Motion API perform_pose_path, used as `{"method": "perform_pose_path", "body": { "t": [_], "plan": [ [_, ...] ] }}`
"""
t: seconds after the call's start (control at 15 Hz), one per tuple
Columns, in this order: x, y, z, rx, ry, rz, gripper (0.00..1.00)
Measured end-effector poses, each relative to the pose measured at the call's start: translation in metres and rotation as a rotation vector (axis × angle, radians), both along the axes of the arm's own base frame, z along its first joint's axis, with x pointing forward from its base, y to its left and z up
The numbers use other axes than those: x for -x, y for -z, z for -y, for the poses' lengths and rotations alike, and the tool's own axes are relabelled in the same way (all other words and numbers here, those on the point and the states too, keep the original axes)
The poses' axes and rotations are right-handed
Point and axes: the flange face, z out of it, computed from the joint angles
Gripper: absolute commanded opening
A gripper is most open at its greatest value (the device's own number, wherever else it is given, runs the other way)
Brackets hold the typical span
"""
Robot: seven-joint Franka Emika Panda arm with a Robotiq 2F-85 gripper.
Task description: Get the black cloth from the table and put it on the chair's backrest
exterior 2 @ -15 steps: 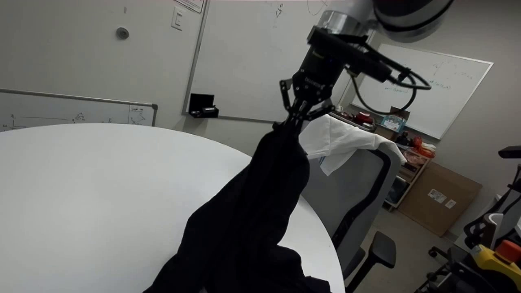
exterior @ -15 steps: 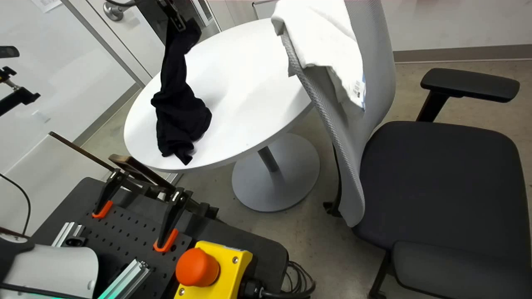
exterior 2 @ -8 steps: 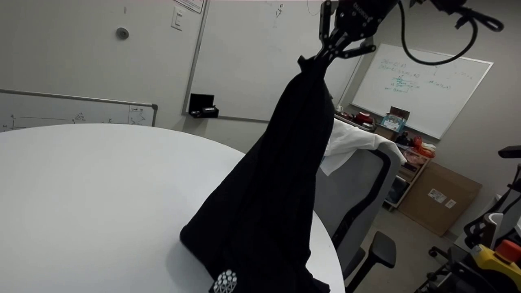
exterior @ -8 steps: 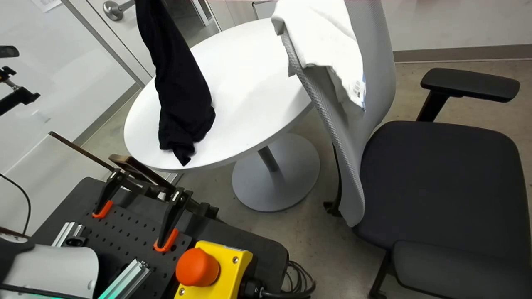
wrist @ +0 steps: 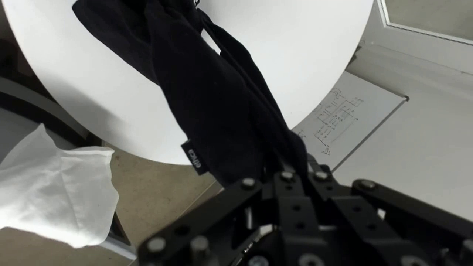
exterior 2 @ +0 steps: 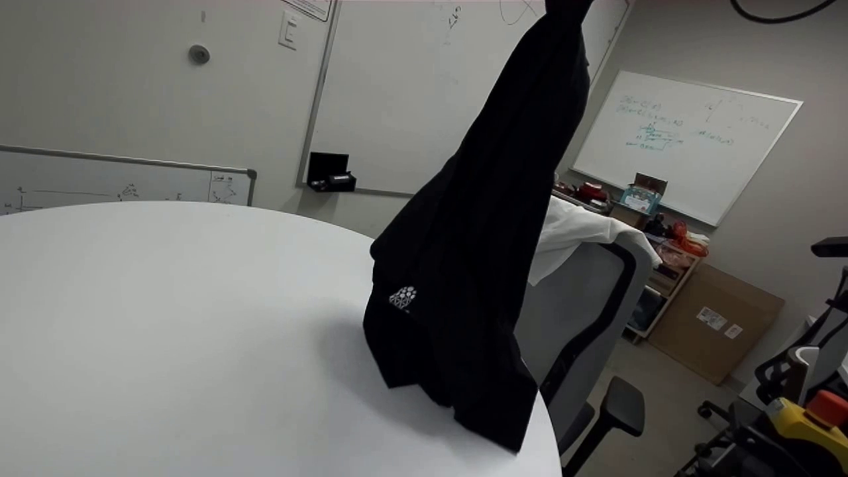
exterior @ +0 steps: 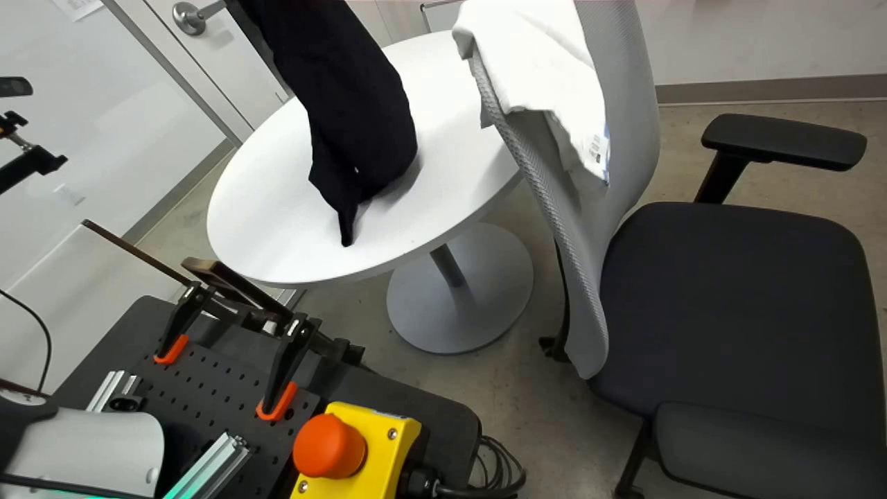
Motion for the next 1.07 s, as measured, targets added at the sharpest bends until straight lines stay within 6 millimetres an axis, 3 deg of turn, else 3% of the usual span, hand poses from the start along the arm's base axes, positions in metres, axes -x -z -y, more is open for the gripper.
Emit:
{"method": "perform_pose_path", "body": {
  "t": [0.33, 0.87, 1.07],
  "plan": [
    [0.017, -0.047, 0.037, -0.005, 0.071, 0.098, 0.01],
    [0.025, -0.099, 0.125, -0.030, 0.236, 0.176, 0.01],
    [0.030, -0.120, 0.148, -0.037, 0.281, 0.207, 0.01]
  ]
}}
